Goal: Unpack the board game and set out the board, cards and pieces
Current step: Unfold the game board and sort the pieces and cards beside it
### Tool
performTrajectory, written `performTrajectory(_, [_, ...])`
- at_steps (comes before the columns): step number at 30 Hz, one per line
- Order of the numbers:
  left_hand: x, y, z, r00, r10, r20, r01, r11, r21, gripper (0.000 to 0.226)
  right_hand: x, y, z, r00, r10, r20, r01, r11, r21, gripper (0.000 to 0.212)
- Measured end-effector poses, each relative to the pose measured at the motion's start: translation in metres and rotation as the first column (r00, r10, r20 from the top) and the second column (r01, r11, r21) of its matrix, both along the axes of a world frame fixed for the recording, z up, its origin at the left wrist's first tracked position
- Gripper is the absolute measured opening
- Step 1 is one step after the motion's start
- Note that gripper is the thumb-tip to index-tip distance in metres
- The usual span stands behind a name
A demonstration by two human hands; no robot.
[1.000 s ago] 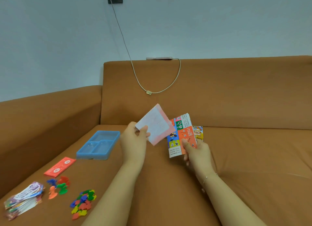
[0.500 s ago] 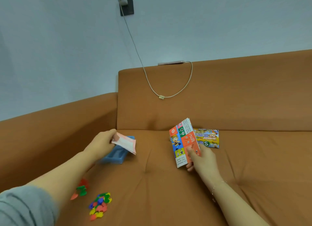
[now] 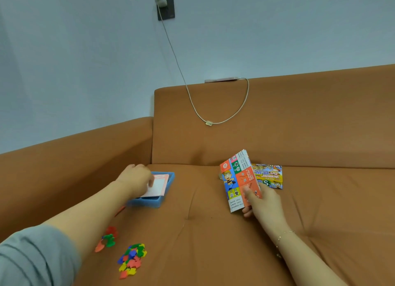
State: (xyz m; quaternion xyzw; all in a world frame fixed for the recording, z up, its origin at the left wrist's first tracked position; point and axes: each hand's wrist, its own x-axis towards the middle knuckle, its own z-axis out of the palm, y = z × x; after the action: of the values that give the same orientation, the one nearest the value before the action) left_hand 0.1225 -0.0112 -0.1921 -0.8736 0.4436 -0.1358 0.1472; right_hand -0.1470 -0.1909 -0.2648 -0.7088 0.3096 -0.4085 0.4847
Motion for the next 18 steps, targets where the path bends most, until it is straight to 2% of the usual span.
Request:
performTrajectory(3, [-0.035,-0.034,0.005,0.986,-0.165,0.039,0.168,0.980,-0.108,0.044,-0.008,-0.007,0.002,0.989,-0.144,0.016,0.144,0.988,-0.048,0.019])
performTrajectory(5, [-0.063,-0.065,0.002,0.967,-0.256,-0.012,0.250,0.952,-0.176,0.039,-0.014,-0.014,0.002,0.972,-0.236,0.009,0.236,0.968,-0.084,0.018])
performTrajectory(7, [-0.087,-0.100,-0.008,0.941,-0.314,-0.128,0.275,0.928,-0.252,0.042,-0.019,-0.020,0.000,0.960,-0.281,0.002,0.280,0.958,-0.067,0.019])
performTrajectory(11, [-0.116,-0.170,-0.037,0.837,-0.385,-0.388,0.187,0.869,-0.459,0.050,-0.028,-0.030,0.001,0.932,-0.359,0.042,0.360,0.933,-0.018,0.018])
performTrajectory(14, [-0.116,-0.195,-0.062,0.757,-0.359,-0.546,-0.040,0.809,-0.587,0.059,-0.035,-0.040,0.002,0.907,-0.420,-0.028,0.418,0.907,-0.059,0.014])
performTrajectory(16, [-0.110,-0.198,-0.082,0.770,-0.322,-0.551,-0.114,0.780,-0.615,0.070,-0.034,-0.048,0.000,0.899,-0.429,-0.087,0.424,0.903,-0.070,0.020])
performTrajectory(18, [-0.107,-0.198,-0.094,0.822,-0.326,-0.467,-0.075,0.751,-0.656,0.069,-0.029,-0.053,-0.001,0.903,-0.412,-0.118,0.405,0.911,-0.084,0.023])
